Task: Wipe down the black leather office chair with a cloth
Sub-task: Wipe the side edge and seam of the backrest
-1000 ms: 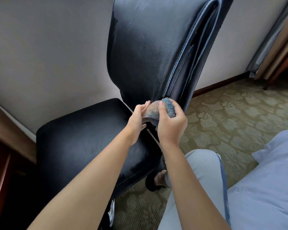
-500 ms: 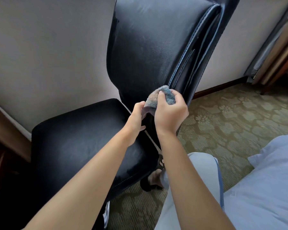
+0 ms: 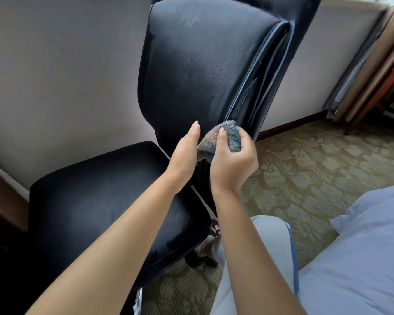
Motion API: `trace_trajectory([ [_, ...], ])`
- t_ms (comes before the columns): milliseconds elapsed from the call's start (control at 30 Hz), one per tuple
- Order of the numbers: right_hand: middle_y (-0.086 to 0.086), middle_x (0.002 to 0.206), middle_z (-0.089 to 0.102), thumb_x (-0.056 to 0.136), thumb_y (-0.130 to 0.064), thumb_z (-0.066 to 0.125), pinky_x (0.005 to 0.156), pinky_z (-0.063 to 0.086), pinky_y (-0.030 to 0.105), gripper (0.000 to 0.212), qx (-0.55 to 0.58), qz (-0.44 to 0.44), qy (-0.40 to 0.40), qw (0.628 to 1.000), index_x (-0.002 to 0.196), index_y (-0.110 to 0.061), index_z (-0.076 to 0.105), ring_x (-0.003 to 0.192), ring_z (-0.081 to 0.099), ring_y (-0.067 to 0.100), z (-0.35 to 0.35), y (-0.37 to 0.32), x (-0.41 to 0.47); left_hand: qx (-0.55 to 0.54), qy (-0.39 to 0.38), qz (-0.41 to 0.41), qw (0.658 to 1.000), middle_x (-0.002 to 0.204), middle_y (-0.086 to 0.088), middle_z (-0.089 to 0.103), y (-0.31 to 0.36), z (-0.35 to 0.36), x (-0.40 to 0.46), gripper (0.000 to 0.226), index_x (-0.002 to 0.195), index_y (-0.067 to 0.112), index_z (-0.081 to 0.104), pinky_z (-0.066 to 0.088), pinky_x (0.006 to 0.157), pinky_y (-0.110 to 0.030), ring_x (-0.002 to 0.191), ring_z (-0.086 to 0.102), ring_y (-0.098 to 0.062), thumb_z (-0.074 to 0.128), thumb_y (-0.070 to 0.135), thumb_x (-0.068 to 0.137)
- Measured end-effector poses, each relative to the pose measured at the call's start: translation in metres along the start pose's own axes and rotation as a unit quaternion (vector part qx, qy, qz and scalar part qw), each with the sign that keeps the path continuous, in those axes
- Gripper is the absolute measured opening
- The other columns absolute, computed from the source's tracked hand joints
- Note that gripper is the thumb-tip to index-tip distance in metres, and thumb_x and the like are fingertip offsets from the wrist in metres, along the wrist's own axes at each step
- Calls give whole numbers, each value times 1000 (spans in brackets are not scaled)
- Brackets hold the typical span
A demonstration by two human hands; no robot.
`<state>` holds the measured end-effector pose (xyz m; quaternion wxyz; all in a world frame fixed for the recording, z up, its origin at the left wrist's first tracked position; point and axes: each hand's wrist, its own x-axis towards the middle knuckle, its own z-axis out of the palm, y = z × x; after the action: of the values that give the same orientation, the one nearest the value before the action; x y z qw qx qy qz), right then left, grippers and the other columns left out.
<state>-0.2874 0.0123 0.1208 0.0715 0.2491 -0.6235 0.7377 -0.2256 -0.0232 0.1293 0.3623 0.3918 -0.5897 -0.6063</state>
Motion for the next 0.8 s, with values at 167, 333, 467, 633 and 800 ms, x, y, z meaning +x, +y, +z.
trace_trajectory([
  [167,6,85,68,80,-20,70,70,41,15,21,-47,39,-45,997,96,-7,71,77,59,12,-1,19,-13,-28,2,25,999,158,11,18,1,11,6,59,149,36,23,17,119,-45,144,22,-16,29,60,95],
  [333,4,75,64,80,-21,66,63,45,25,15,-87,55,-95,990,85,-8,71,69,60,19,-11,42,-34,-33,3,39,999,158,14,14,-2,11,3,50,150,32,23,8,120,-35,144,13,-2,24,47,101],
  [467,6,77,66,78,-12,71,63,34,2,12,-55,25,-47,997,88,-5,72,69,54,10,-5,24,-18,-53,1,23,998,156,14,22,-2,8,4,52,148,31,28,14,119,-47,144,22,-18,22,50,100],
  [633,6,88,70,81,-20,69,77,46,20,21,-25,32,-12,999,96,-5,71,83,63,14,4,8,0,-73,-7,24,997,154,11,28,-4,9,4,51,148,27,28,24,117,-31,138,31,-4,20,46,102],
  [800,5,73,67,79,-22,66,63,39,18,16,-56,52,-49,996,83,-7,72,69,60,17,-2,21,-14,-64,-11,33,997,155,12,24,-5,8,3,51,148,25,29,18,113,-20,140,23,0,22,45,102],
])
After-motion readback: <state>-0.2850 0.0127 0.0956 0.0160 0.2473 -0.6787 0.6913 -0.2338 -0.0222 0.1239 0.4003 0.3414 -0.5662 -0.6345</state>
